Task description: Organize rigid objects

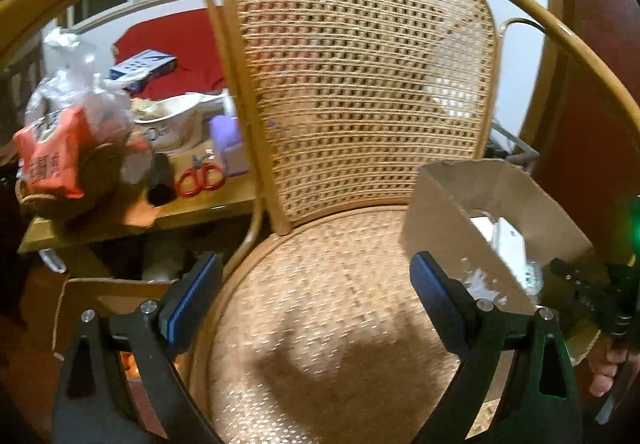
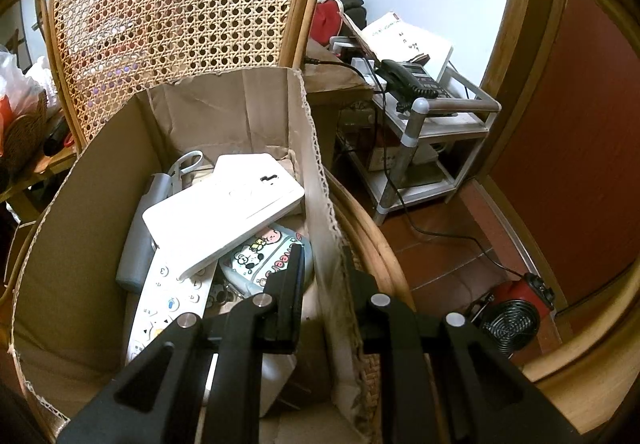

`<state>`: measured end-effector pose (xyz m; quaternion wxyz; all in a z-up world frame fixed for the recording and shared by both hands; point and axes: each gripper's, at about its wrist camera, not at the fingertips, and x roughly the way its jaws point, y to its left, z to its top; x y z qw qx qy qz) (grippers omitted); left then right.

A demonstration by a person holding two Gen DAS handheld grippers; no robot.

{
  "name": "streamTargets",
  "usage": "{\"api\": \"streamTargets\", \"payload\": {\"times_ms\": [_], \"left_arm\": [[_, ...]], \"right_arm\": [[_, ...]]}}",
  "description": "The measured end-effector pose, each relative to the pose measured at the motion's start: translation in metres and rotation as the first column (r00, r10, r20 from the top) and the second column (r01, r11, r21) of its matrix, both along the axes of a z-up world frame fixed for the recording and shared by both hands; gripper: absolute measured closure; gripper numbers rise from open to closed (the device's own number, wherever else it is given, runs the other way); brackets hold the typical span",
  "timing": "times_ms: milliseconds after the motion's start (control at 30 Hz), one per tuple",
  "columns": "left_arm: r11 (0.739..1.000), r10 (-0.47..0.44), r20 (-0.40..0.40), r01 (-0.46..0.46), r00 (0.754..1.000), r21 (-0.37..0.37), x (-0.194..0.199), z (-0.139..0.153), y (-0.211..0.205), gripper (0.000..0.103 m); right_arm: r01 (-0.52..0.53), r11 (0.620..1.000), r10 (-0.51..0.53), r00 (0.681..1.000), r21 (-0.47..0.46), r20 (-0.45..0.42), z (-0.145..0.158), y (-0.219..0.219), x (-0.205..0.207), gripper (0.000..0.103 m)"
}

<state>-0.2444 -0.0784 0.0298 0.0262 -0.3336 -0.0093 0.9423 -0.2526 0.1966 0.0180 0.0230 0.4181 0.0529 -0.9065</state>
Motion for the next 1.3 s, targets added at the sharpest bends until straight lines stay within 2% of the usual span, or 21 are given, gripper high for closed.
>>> {"api": "streamTargets", "payload": {"times_ms": [100, 200, 300, 367, 433, 467, 500, 533, 567, 600, 633, 767, 900, 1300], "left_arm": [[0.999, 0.04, -0.006, -0.04, 0.999, 0.003, 0.008, -0.001, -0.007, 0.009], [0.999, 0.028, 0.022, -0.029, 0.999, 0.038, 0.01, -0.006, -0.01, 0.009], [0.999, 0.023, 0.037, -0.024, 0.999, 0.038, 0.01, -0.008, -0.01, 0.009], [0.999, 0.017, 0.039, -0.018, 0.999, 0.034, 0.01, -0.009, -0.009, 0.009], [0.999, 0.013, 0.044, -0.014, 0.999, 0.031, 0.01, -0.009, -0.007, 0.009], [0.999, 0.01, 0.047, -0.012, 0.999, 0.03, 0.01, -0.009, -0.006, 0.009], [0.999, 0.008, 0.049, -0.009, 0.999, 0.03, 0.01, -0.009, -0.007, 0.009], [0.999, 0.003, 0.053, -0.005, 0.999, 0.032, 0.01, -0.01, -0.006, 0.009], [0.999, 0.002, 0.056, -0.004, 0.998, 0.032, 0.01, -0.01, -0.005, 0.009], [1.0, 0.0, 0.058, -0.002, 0.998, 0.031, 0.01, -0.011, -0.005, 0.009], [1.0, -0.002, 0.059, 0.0, 0.998, 0.03, 0.01, -0.011, -0.004, 0.009], [1.0, -0.007, 0.057, 0.005, 0.998, 0.03, 0.011, -0.01, -0.005, 0.009], [1.0, -0.008, 0.043, 0.007, 0.999, 0.028, 0.013, -0.006, -0.005, 0.009], [0.999, -0.009, 0.04, 0.007, 0.999, 0.042, 0.013, -0.005, -0.006, 0.008]], "right_arm": [[-0.002, 1.0, 0.002, 1.0, -0.001, -0.004, 0.0, 0.0, 0.0, 0.086], [-0.008, 1.0, 0.008, 1.0, -0.002, -0.008, 0.001, 0.0, 0.001, 0.085], [-0.007, 1.0, 0.007, 1.0, -0.003, -0.011, 0.001, 0.0, 0.001, 0.085], [-0.015, 1.0, 0.015, 1.0, -0.008, -0.014, 0.001, -0.001, 0.002, 0.083], [-0.033, 0.999, 0.032, 0.999, -0.042, -0.03, 0.002, 0.002, 0.002, 0.077], [-0.036, 0.998, 0.034, 0.999, -0.051, -0.03, 0.001, 0.003, 0.002, 0.069], [-0.031, 0.998, 0.029, 0.999, -0.06, -0.028, 0.001, 0.004, 0.001, 0.053], [-0.023, 0.998, 0.021, 0.999, -0.065, -0.032, 0.001, 0.004, 0.001, 0.042], [-0.02, 0.998, 0.018, 0.999, -0.062, -0.041, 0.001, 0.004, 0.002, 0.021], [-0.021, 0.998, 0.018, 0.998, -0.052, -0.058, 0.002, 0.003, 0.003, 0.005], [-0.02, 0.999, 0.017, 0.997, -0.046, -0.07, 0.003, 0.003, 0.003, 0.001], [-0.017, 0.998, 0.01, 0.996, -0.067, -0.092, 0.003, 0.003, 0.003, 0.0], [-0.025, 0.993, 0.016, 0.997, -0.116, -0.077, 0.004, 0.005, 0.002, 0.0], [-0.152, 0.987, 0.136, 0.969, -0.062, -0.206, 0.036, -0.03, 0.026, 0.0]]}}
